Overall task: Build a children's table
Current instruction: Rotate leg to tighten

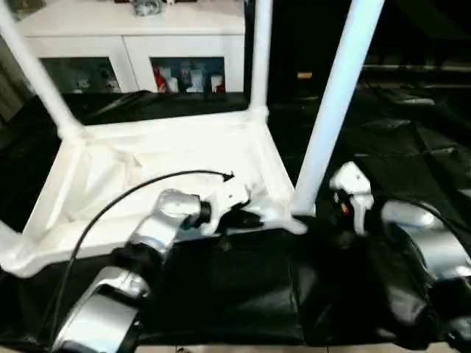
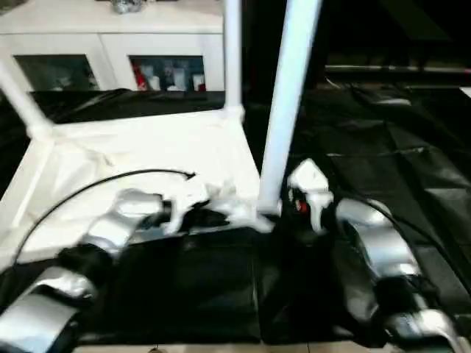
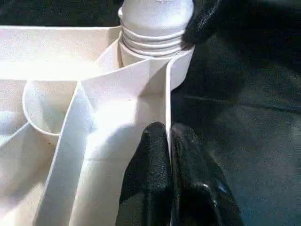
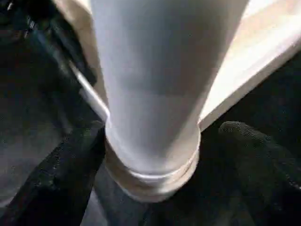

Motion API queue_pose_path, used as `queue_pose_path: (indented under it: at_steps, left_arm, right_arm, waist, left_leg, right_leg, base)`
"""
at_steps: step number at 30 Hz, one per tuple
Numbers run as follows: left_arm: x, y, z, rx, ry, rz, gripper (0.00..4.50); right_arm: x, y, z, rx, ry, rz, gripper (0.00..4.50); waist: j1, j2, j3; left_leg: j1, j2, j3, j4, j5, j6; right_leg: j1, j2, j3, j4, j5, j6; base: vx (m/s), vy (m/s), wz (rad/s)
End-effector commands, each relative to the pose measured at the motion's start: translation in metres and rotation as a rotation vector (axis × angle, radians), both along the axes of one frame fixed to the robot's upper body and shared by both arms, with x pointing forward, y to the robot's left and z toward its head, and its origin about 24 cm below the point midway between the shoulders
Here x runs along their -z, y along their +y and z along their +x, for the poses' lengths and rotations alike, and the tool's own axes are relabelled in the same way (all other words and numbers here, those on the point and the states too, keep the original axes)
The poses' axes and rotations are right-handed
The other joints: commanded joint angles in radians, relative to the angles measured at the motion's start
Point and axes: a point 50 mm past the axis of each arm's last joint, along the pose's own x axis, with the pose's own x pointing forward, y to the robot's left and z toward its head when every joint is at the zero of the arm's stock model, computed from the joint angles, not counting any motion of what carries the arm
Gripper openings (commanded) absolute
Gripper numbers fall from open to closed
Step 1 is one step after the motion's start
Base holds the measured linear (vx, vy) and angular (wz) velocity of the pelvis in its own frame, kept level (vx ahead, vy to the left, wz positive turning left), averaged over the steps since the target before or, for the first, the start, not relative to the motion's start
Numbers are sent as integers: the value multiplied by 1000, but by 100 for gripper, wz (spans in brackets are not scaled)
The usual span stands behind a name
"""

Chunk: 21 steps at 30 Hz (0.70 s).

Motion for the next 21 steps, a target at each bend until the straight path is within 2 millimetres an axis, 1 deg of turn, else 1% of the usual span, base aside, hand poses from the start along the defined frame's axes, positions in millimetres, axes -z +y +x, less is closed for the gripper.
queue_pose_path:
  at_steps: [1,2,4,5,6,7,8,10,11,13,17,18,19,21]
  left_arm:
    - [-2,-4,-5,50,32,-87,0]
    - [-2,-3,-5,51,30,-89,0]
    - [-3,-2,-5,50,26,-90,0]
    - [-3,-2,-5,49,27,-90,0]
    - [-3,-2,-5,50,28,-91,0]
    - [-3,-2,-5,49,27,-90,0]
    - [-3,-2,-5,49,27,-90,0]
    - [-3,-2,-5,48,28,-92,0]
    - [-4,-1,-5,47,29,-93,0]
    - [-4,-1,-6,47,29,-92,0]
    - [-3,1,-6,44,31,-90,0]
    - [-3,1,-6,44,32,-88,0]
    - [-2,2,-6,43,33,-87,0]
    - [-2,3,-7,42,35,-82,0]
  right_arm:
    - [-3,2,-4,-46,5,-14,414]
    - [-3,3,-4,-48,7,-3,414]
    - [-3,5,-4,-45,8,15,414]
    - [-3,6,-3,-44,2,19,399]
    - [-3,7,-2,-43,0,22,399]
    - [-2,9,-2,-45,-2,30,389]
    - [-2,10,-2,-45,-3,32,389]
    - [0,12,-1,-49,0,44,369]
    - [1,13,-1,-52,3,47,369]
    - [2,15,-2,-55,6,46,337]
    - [4,16,-2,-58,10,51,299]
    - [4,17,-3,-58,12,53,299]
    - [5,17,-3,-58,15,55,287]
    - [7,17,-3,-46,20,59,276]
  waist:
    - [3,-27,-55]
    - [5,-25,-55]
    - [6,-24,-55]
    - [5,-25,-54]
    - [5,-25,-54]
    - [5,-27,-53]
    - [5,-26,-54]
    - [5,-27,-54]
    - [5,-26,-54]
    - [6,-27,-55]
    - [6,-27,-56]
    - [6,-28,-56]
    - [7,-28,-55]
    - [6,-27,-55]
  left_leg:
    - [8,41,-14,-59,-168,112]
    - [10,42,-13,-58,-173,112]
    - [9,41,-14,-59,-176,108]
    - [10,41,-14,-60,-185,103]
    - [11,41,-14,-60,-187,100]
    - [11,40,-14,-61,-196,93]
    - [11,40,-14,-61,-195,92]
    - [11,41,-15,-61,-193,90]
    - [11,41,-14,-61,-188,90]
    - [10,41,-14,-60,-176,93]
    - [10,40,-13,-58,-167,100]
    - [10,40,-14,-58,-166,101]
    - [10,40,-14,-58,-166,101]
    - [10,39,-14,-58,-168,100]
  right_leg:
    - [44,-47,25,-56,-186,-263]
    - [43,-48,26,-57,-190,-263]
    - [44,-49,26,-57,-202,-259]
    - [43,-49,26,-60,-217,-257]
    - [42,-49,26,-60,-222,-255]
    - [42,-49,26,-62,-240,-250]
    - [42,-49,26,-61,-240,-249]
    - [42,-49,26,-61,-240,-247]
    - [42,-49,26,-60,-234,-247]
    - [43,-49,27,-58,-217,-249]
    - [44,-48,26,-56,-198,-255]
    - [44,-48,26,-56,-199,-255]
    - [44,-49,26,-56,-204,-254]
    - [44,-48,26,-56,-211,-252]
  base:
    - [0,0,0]
    - [0,0,0]
    - [0,0,0]
    - [0,0,0]
    - [0,0,0]
    - [0,0,0]
    - [0,0,0]
    - [0,0,0]
    - [0,0,0]
    - [0,0,0]
    - [0,0,0]
    - [0,0,0]
    - [0,0,0]
    - [0,0,0]
